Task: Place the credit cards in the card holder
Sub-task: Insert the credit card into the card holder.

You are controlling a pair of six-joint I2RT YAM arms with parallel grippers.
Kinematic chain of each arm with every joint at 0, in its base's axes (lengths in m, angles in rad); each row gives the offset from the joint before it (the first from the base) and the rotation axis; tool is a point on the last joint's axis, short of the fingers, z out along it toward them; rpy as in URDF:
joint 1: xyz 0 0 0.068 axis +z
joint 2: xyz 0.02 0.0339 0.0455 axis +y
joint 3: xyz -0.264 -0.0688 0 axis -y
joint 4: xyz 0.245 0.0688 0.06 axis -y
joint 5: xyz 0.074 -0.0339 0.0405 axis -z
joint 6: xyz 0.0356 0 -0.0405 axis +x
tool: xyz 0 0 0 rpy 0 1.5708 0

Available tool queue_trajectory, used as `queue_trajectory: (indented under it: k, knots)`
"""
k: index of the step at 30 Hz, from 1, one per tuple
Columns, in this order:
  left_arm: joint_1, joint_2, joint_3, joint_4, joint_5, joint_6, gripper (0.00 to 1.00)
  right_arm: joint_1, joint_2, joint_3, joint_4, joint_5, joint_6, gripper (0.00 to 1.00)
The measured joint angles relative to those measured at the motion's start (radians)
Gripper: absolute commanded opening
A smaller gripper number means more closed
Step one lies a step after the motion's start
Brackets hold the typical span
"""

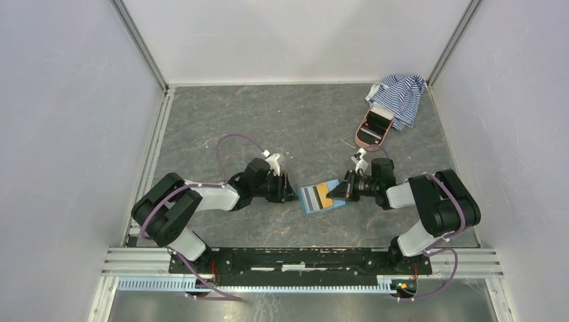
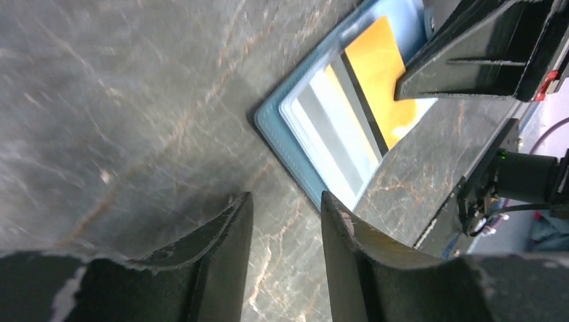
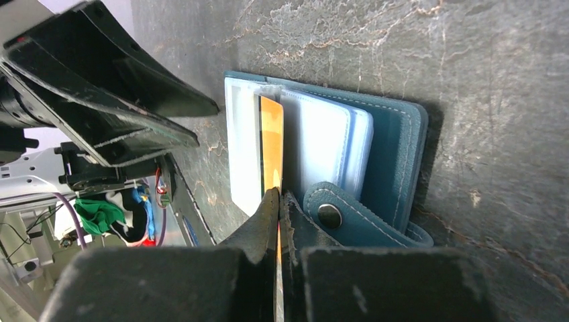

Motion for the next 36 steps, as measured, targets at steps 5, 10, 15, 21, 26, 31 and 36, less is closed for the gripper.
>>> queue_trajectory:
  k: [5, 10, 15, 21, 26, 31, 36]
  knots:
    - [-0.047, 0.002, -0.016, 0.005, -0.003, -0.077, 0.46, 0.011, 0.007, 0.006, 0.000, 0.000, 0.000, 0.00]
    - [-0.081, 0.038, -0.001, 0.021, -0.002, -0.129, 0.43, 0.022, 0.007, 0.009, 0.002, 0.000, 0.000, 0.00]
    - [-0.095, 0.082, 0.033, 0.033, -0.003, -0.152, 0.38, 0.031, 0.009, 0.012, 0.002, 0.001, 0.000, 0.00]
    - [-0.103, 0.112, 0.051, 0.050, -0.002, -0.163, 0.36, 0.051, 0.009, 0.018, 0.002, 0.001, 0.000, 0.00]
    - [-0.105, 0.122, 0.052, 0.066, 0.000, -0.169, 0.36, 0.063, 0.021, 0.027, 0.002, 0.000, 0.000, 0.00]
    - [-0.105, 0.128, 0.054, 0.072, 0.001, -0.188, 0.36, 0.069, 0.028, 0.037, -0.002, 0.000, -0.004, 0.04]
    - [-0.105, 0.130, 0.054, 0.078, 0.001, -0.189, 0.36, 0.076, 0.029, 0.054, -0.032, 0.003, -0.032, 0.05]
